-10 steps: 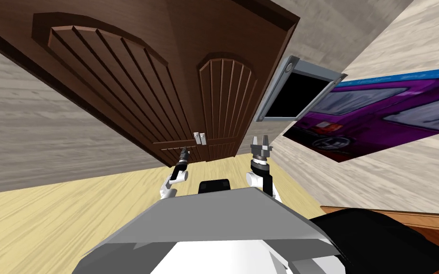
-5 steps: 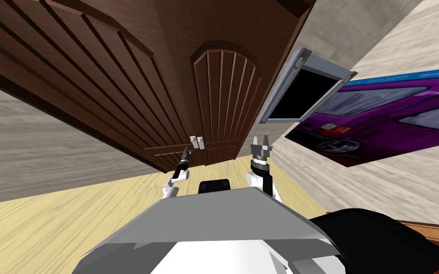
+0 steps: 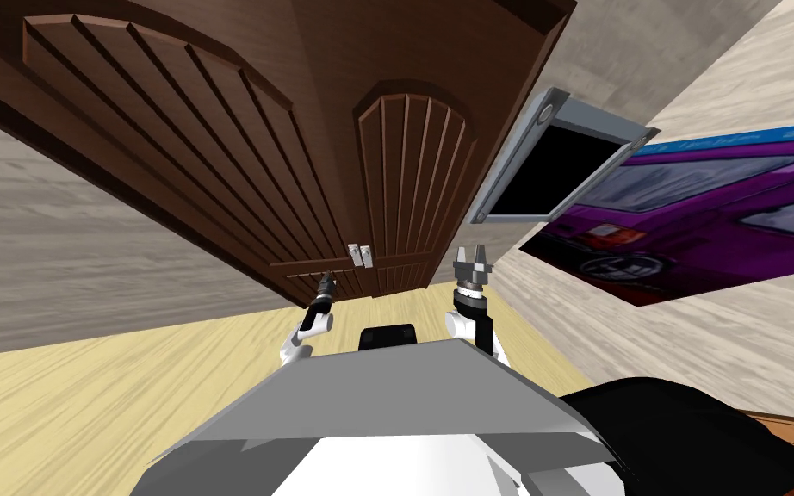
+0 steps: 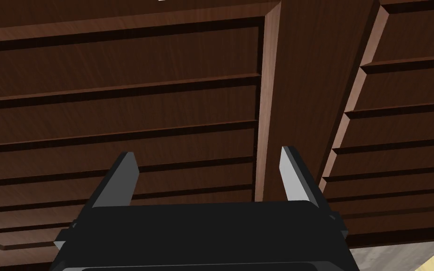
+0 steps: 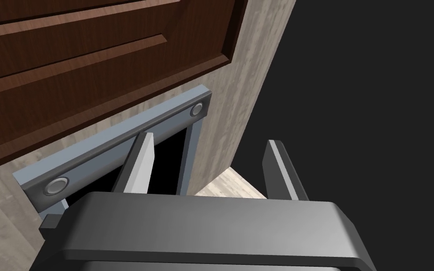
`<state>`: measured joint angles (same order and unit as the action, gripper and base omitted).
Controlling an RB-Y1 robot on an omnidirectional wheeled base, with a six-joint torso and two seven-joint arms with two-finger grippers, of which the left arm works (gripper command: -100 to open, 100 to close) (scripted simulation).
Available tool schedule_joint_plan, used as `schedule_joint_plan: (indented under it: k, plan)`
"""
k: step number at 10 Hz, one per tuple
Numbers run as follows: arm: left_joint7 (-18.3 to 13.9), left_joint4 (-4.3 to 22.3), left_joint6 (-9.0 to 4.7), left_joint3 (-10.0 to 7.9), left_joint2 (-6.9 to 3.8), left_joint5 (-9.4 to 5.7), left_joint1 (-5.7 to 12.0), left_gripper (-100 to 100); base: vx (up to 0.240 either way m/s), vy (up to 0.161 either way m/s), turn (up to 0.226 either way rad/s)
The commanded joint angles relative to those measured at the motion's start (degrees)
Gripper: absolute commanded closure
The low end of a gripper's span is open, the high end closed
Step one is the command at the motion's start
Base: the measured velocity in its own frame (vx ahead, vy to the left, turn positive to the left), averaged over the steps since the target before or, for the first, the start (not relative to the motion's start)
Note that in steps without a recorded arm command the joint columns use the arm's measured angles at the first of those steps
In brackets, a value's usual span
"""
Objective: Pull the door open
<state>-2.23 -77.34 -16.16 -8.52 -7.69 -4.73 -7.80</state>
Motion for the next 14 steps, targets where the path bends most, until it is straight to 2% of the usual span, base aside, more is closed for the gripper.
schedule_joint_plan:
  k: [1, 3, 4, 5, 6, 8, 10, 12, 14]
  plan:
    - [-0.7, 0.6, 0.03, -1.35, -1.73, -0.59, -0.77, -100, -0.032, -0.007, 0.023]
    - [-1.4, 1.6, -0.07, -3.27, -3.59, -1.25, -1.44, -100, 0.01, -0.018, 0.01]
    - [-1.4, 1.6, -0.07, -3.27, -3.59, -1.25, -1.44, -100, 0.031, -0.011, 0.002]
    - [-2.1, 2.6, -0.2, -4.84, -5.28, -1.88, -1.8, -100, 0.07, -0.017, -0.041]
    - [-2.6, 3.1, -0.31, -5.58, -6.2, -2.25, -1.81, -100, 0.13, -0.004, -0.057]
    - [-3.3, 3.7, -0.54, -5.94, -7.16, -2.73, -1.26, -100, 0.185, 0.018, -0.103]
    - [-3.8, 3.7, -0.77, -5.02, -7.06, -2.89, -0.08, -100, 0.23, 0.038, -0.157]
    - [-4.1, 3.4, -0.98, -3.3, -6.26, -2.81, 1.43, -100, 0.231, -0.002, -0.193]
    - [-4.2, 2.9, -1.14, -1.54, -5.26, -2.63, 2.77, -100, 0.182, -0.125, -0.181]
